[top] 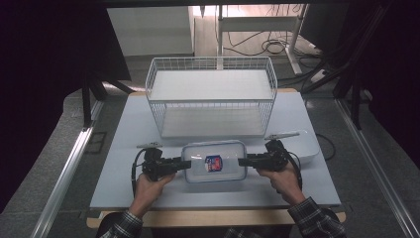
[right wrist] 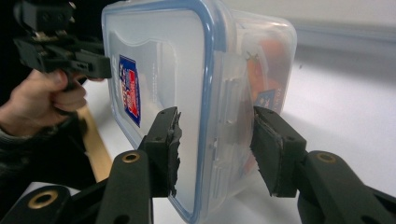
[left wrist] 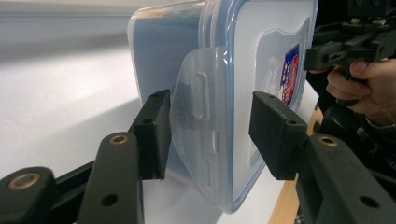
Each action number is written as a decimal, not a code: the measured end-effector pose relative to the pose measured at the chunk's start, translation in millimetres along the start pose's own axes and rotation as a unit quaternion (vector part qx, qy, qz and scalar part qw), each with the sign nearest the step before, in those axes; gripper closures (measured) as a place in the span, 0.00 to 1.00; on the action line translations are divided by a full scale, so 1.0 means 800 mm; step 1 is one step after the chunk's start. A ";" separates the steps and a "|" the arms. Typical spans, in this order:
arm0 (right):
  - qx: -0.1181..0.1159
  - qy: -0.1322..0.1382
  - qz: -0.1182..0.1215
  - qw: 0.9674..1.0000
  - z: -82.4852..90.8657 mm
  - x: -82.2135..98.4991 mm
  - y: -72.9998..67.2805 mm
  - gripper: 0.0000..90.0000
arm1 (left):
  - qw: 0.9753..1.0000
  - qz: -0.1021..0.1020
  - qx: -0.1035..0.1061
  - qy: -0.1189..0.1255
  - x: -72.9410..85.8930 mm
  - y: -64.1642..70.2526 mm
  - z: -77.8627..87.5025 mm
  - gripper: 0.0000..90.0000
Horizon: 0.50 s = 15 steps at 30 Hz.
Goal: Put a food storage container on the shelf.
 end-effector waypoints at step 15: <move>0.015 0.043 0.019 0.999 0.031 -0.033 -0.013 0.58 | 0.999 -0.038 -0.022 0.008 -0.052 0.024 0.026 0.55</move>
Point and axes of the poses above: each handheld gripper's, and its own axes: z roughly backward along the jaws, x roughly out of its underside, y roughly to its right, the point moved 3 cm from there along -z, roughly forward along the jaws, and after that the axes turned 14 degrees about -y, right-handed, at the moved point
